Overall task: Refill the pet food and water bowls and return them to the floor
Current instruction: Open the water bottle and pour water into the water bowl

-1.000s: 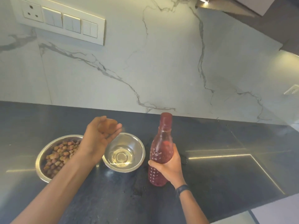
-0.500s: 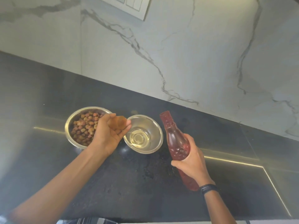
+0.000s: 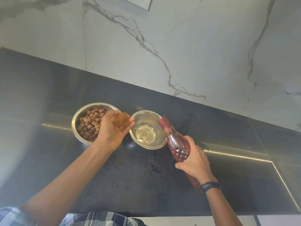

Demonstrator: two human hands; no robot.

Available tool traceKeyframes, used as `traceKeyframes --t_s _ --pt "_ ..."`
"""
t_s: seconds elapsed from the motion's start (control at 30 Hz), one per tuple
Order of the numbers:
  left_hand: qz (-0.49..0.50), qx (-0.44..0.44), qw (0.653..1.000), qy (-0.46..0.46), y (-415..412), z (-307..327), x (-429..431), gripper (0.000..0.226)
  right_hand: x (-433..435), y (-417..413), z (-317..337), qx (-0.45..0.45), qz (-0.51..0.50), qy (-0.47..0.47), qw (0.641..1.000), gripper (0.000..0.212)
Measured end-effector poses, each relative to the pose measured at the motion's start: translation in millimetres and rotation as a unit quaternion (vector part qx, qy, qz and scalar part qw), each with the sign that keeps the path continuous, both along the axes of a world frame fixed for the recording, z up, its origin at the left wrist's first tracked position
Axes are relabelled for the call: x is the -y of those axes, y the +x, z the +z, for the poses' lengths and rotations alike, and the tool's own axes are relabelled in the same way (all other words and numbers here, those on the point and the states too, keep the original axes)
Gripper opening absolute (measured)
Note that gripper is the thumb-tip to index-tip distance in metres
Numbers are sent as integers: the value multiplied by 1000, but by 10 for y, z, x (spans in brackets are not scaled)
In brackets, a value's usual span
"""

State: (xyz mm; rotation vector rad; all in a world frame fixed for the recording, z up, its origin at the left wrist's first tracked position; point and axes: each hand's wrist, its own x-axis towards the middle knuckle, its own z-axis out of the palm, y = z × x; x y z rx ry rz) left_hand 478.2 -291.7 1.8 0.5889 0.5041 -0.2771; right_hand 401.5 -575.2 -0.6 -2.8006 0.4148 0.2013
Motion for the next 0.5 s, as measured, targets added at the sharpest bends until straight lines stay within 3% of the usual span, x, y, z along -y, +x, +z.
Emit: traceKeyframes --t_s 0.5 --pt "45 -2 998 44 28 20 -27 19 -110 -32 39 -28 0 -102 994 107"
